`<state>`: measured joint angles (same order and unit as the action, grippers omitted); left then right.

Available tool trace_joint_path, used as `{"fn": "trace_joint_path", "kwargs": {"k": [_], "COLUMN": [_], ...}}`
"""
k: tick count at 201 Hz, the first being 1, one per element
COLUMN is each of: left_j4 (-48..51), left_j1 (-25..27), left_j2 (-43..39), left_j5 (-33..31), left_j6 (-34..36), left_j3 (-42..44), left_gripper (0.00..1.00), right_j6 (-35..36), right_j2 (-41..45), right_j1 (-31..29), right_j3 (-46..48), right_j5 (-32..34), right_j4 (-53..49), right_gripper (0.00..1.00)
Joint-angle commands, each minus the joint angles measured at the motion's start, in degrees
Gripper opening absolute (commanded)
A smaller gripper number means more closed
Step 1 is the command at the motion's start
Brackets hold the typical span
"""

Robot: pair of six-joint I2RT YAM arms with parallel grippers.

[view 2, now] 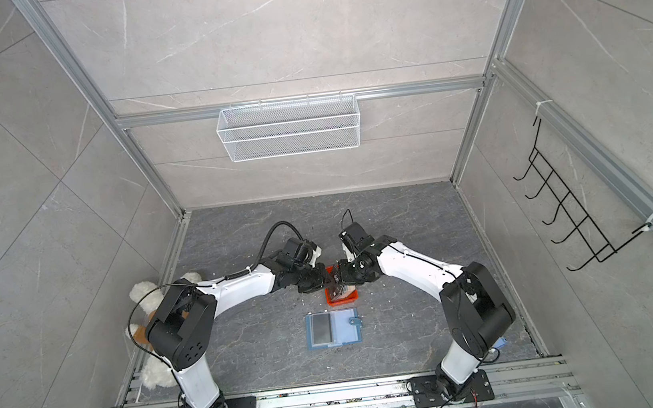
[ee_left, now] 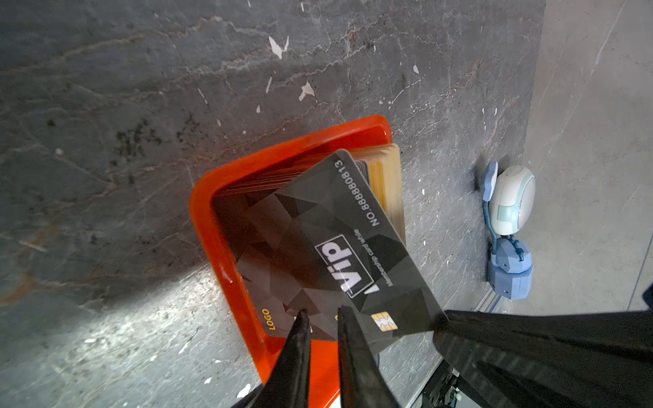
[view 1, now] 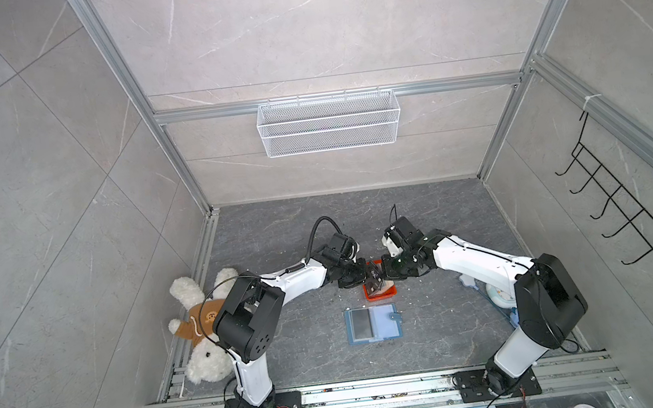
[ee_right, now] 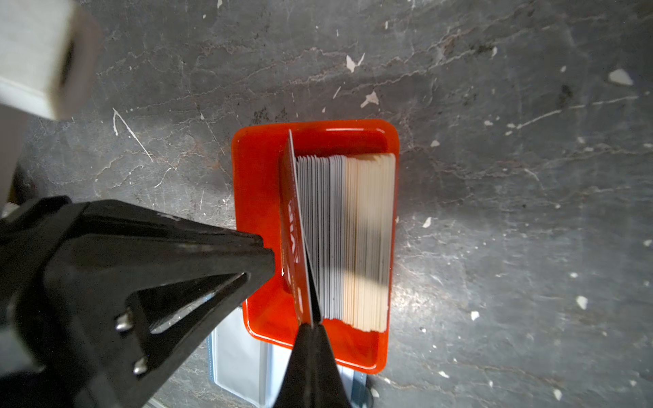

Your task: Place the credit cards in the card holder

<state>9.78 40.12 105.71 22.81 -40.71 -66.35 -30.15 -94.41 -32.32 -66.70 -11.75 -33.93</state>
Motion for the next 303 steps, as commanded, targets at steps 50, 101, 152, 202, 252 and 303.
{"fn": "trace_joint_path", "kwargs": {"k": [50,101,152,202,252,303], "left_j4": [-3.2,-14.7,-32.0,-38.3,-46.8,-59.6], "left_j1": [-0.2,-0.3,0.0,0.4,0.5,0.4], "left_j2": [-7.2,-15.1,-19.8,-20.5,-20.8,-20.9], "left_j5": [3.4,8.4,10.0,9.4,9.6,9.0], "left_j6": [-1.8,-9.5,-18.9,-20.9,-24.6,-30.5], "left_j3": [1.6,10.9,22.0,26.6,29.6,34.6], "left_gripper": [0.2,0.29,0.33,0.34,0.37,0.45], "right_j6": [-0.1,-2.0,-3.6,-5.0,-5.9,-7.4], "right_j2": [6.8,12.6,17.0,18.7,21.3,24.4], "right_j1": [0.3,0.3,0.3,0.3,0.3,0.4], "right_j3": [4.1,9.3,12.4,13.9,13.8,13.3], "right_j5": [-2.4,-4.7,-5.5,-6.1,-6.0,-6.7], "right_j4": [2.6,6.5,8.4,9.9,9.4,9.1], "right_gripper": [0.01,0.0,0.0,0.0,0.0,0.0]}}
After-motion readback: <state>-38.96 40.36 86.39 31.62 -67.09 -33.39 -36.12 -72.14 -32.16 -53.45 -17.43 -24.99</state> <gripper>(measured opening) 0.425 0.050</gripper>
